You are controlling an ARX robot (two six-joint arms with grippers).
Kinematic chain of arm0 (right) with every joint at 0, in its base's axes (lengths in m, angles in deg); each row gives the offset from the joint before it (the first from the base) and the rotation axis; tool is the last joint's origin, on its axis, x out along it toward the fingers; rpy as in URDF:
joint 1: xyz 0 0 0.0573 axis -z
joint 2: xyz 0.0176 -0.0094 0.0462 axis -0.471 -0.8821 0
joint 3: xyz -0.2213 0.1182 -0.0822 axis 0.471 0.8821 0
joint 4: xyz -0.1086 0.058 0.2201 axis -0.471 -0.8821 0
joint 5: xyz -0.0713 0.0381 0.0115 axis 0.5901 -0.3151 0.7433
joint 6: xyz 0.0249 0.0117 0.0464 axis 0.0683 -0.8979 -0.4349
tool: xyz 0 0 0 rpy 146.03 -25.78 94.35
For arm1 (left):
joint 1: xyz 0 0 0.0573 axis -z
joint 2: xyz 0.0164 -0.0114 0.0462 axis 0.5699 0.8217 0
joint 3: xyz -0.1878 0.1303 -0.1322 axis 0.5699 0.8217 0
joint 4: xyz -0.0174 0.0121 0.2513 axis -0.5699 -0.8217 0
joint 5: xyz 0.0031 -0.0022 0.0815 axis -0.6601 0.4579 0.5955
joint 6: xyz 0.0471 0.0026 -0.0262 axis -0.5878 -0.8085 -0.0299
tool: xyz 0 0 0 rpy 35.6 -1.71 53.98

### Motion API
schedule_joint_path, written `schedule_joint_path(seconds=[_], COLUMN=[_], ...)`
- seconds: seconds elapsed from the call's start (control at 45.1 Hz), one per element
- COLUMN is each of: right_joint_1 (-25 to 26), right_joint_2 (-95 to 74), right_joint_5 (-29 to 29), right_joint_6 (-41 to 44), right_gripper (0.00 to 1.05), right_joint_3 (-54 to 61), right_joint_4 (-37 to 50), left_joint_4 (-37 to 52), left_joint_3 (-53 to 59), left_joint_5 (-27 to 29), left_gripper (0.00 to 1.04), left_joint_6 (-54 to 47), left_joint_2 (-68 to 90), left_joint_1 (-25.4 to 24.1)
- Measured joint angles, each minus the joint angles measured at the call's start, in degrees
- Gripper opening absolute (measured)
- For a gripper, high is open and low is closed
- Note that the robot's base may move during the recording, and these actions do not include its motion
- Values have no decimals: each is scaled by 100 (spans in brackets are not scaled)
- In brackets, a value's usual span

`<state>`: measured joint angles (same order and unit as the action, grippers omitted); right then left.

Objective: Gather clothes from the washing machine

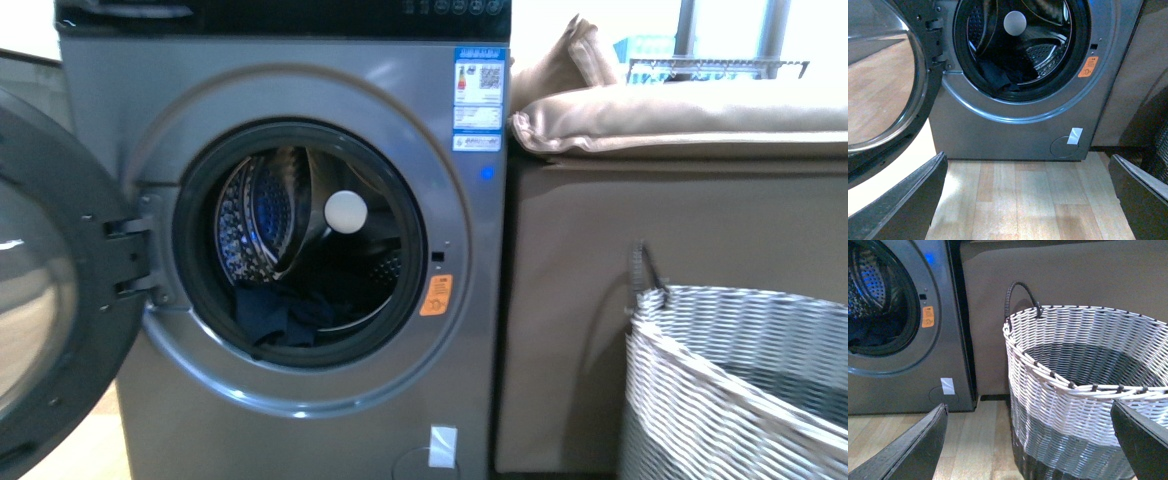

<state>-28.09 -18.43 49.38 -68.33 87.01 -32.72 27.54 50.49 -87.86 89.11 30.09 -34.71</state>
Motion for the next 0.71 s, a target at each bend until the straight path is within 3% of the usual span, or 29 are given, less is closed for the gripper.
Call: schedule_joint_path(seconds=[0.709], right_joint_1=[0], right_joint_2=[4], right_joint_5=[-20], right_joint_6=[2], right_gripper=[97], right_joint_3=[0], right_joint_4=[4], left_joint_4=[-4], left_joint_3=[2], left_joint_5=[20], left_gripper=[98], left_joint_6=[2], left_joint_2=[4], left_joint_1=[-2])
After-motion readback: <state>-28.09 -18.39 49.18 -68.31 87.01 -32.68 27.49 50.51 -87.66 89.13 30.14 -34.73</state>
